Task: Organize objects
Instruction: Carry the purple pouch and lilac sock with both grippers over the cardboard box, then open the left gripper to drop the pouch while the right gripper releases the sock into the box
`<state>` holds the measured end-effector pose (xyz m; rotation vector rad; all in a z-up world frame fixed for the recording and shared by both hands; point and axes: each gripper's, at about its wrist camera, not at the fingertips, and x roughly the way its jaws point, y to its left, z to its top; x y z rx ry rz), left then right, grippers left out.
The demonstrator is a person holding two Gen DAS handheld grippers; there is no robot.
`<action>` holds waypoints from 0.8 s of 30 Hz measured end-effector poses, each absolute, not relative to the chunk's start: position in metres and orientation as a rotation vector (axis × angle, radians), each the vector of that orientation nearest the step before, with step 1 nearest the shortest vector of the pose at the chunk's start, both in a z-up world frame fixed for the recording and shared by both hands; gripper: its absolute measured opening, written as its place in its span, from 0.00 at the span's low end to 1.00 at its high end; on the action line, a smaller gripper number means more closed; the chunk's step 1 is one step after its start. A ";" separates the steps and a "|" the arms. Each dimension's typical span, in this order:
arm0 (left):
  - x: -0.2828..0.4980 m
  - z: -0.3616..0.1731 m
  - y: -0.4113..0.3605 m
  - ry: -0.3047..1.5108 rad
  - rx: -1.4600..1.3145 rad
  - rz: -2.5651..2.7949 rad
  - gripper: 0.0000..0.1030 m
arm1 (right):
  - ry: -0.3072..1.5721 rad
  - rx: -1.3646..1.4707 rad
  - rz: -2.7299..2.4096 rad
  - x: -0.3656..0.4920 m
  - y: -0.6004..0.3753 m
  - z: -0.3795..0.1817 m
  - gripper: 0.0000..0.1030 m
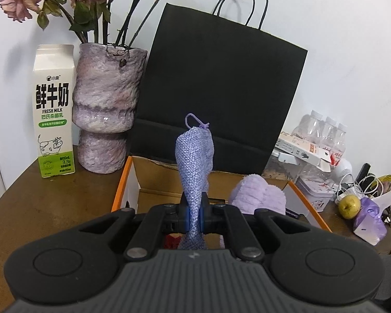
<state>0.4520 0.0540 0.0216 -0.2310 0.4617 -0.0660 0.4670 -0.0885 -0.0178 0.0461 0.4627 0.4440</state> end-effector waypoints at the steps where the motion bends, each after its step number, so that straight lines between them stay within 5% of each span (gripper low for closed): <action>1: 0.454 0.021 0.054 0.463 -0.227 -0.064 0.07 | 0.464 0.042 0.441 0.469 -0.089 -0.018 0.34; 9: 0.466 0.015 0.051 0.469 -0.194 -0.074 0.08 | 0.481 -0.004 0.410 0.479 -0.087 -0.023 0.36; 16: 0.468 0.013 0.052 0.482 -0.189 -0.063 0.16 | 0.483 -0.042 0.392 0.476 -0.083 -0.023 0.54; 22: 0.466 0.013 0.054 0.468 -0.193 -0.041 0.55 | 0.461 -0.060 0.379 0.469 -0.081 -0.021 0.83; 24: 0.465 0.015 0.055 0.460 -0.195 -0.032 0.79 | 0.454 -0.055 0.370 0.468 -0.083 -0.020 0.86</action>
